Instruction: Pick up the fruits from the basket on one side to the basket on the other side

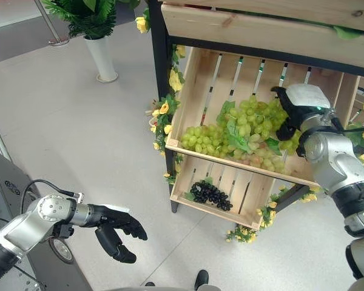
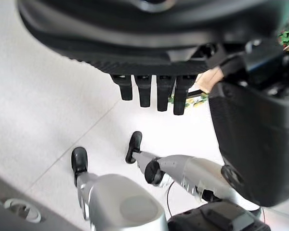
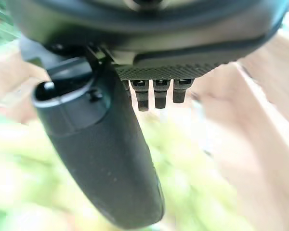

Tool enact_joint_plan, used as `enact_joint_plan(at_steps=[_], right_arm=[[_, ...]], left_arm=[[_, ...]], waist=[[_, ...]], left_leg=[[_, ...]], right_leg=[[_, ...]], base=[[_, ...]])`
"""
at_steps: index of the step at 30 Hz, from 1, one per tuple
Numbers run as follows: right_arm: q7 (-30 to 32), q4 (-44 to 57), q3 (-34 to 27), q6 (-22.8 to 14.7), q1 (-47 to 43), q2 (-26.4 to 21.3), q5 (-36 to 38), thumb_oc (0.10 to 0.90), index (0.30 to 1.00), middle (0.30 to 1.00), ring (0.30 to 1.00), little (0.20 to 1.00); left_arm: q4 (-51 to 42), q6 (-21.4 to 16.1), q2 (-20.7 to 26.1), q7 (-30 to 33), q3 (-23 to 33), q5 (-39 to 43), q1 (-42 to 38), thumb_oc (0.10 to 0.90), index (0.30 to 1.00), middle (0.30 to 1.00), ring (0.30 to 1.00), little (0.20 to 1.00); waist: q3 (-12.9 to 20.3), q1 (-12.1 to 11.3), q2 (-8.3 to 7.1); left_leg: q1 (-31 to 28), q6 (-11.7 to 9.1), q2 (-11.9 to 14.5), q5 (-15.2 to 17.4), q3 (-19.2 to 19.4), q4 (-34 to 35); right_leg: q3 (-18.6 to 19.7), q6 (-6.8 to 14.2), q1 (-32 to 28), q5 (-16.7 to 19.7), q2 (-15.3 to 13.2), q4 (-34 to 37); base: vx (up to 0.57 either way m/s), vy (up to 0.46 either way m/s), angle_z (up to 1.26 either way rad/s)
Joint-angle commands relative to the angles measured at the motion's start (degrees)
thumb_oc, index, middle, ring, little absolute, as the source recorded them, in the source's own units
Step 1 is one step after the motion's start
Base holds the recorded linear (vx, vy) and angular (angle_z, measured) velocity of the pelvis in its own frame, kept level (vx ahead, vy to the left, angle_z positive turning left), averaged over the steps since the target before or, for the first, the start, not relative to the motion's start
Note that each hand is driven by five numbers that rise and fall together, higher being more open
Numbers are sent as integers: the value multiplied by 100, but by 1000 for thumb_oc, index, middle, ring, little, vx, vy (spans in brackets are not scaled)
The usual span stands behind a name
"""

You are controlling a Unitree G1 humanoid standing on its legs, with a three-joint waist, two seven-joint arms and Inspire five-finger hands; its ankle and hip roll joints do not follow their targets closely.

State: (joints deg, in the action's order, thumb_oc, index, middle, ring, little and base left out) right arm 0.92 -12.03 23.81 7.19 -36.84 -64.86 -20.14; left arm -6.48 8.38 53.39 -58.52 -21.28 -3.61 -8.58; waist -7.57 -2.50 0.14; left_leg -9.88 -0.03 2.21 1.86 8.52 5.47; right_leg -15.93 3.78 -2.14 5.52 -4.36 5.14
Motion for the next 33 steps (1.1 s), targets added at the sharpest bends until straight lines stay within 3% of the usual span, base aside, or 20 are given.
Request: enact_joint_plan(at_steps=[1, 9, 10, 15, 24, 26, 29, 33], right_arm=[[217, 602, -721, -314, -212, -844, -7, 800, 900, 900, 900, 900], [166, 1036, -980, -270, 18, -983, 221, 800, 900, 900, 900, 900], [177, 1886, -2189, -440, 791, -808, 2155, 800, 900, 900, 900, 900], [-423, 2246, -2547, -356, 1319, -253, 3132, 800, 900, 900, 900, 900], [-1095, 2361, -2444, -780, 1506, 849, 5192, 800, 900, 900, 900, 900], [-1404, 2553, -2528, -751, 1693, 1398, 5985, 800, 900, 900, 900, 900], [-1810, 2686, -2581, -530, 2027, 1959, 6577, 800, 900, 900, 900, 900], [-2312, 2687, -2436, -406, 2342, 2385, 7027, 800, 900, 900, 900, 900]], left_arm=[[-345, -282, 487, 14, 195, 386, 9, 800, 900, 900, 900, 900], [-340, -263, 506, 81, 256, 421, 67, 800, 900, 900, 900, 900], [-310, -274, 345, 245, 487, 394, 308, 800, 900, 900, 900, 900], [-264, -248, 261, 279, 488, 389, 273, 800, 900, 900, 900, 900], [107, -419, -43, 719, 337, 444, 144, 800, 900, 900, 900, 900], [169, -531, -230, 780, 381, 347, 237, 800, 900, 900, 900, 900], [221, -595, -353, 836, 417, 242, 311, 800, 900, 900, 900, 900], [255, -713, -439, 923, 440, 242, 398, 800, 900, 900, 900, 900]], waist=[[472, -39, -139], [466, 15, -140], [469, 105, -132], [443, 119, -121], [400, 64, -112], [393, 13, -82], [375, -15, -59], [352, -60, -46]], left_leg=[[257, -93, -110, 128, 120, -47], [247, -98, -113, 134, 146, -47], [269, -84, -165, 186, 202, -47], [280, -57, -202, 208, 215, -47], [308, 18, -291, 245, 201, -47], [328, 49, -328, 259, 181, -47], [347, 91, -373, 260, 166, -47], [369, 151, -426, 259, 112, -47]], right_leg=[[136, 766, -488, -415, -453, -136], [155, 770, -493, -415, -448, -133], [196, 820, -436, -411, -496, -163], [191, 850, -381, -401, -560, -222], [76, 913, -274, -395, -715, -404], [30, 924, -208, -356, -790, -514], [4, 935, -130, -300, -867, -635], [-4, 950, -31, -221, -949, -845]], base=[[0, 0, 0], [2, 16, -2], [17, 140, -5], [11, 84, -9], [17, 83, 1], [25, 134, 2], [17, 129, 5], [18, 119, 9]])
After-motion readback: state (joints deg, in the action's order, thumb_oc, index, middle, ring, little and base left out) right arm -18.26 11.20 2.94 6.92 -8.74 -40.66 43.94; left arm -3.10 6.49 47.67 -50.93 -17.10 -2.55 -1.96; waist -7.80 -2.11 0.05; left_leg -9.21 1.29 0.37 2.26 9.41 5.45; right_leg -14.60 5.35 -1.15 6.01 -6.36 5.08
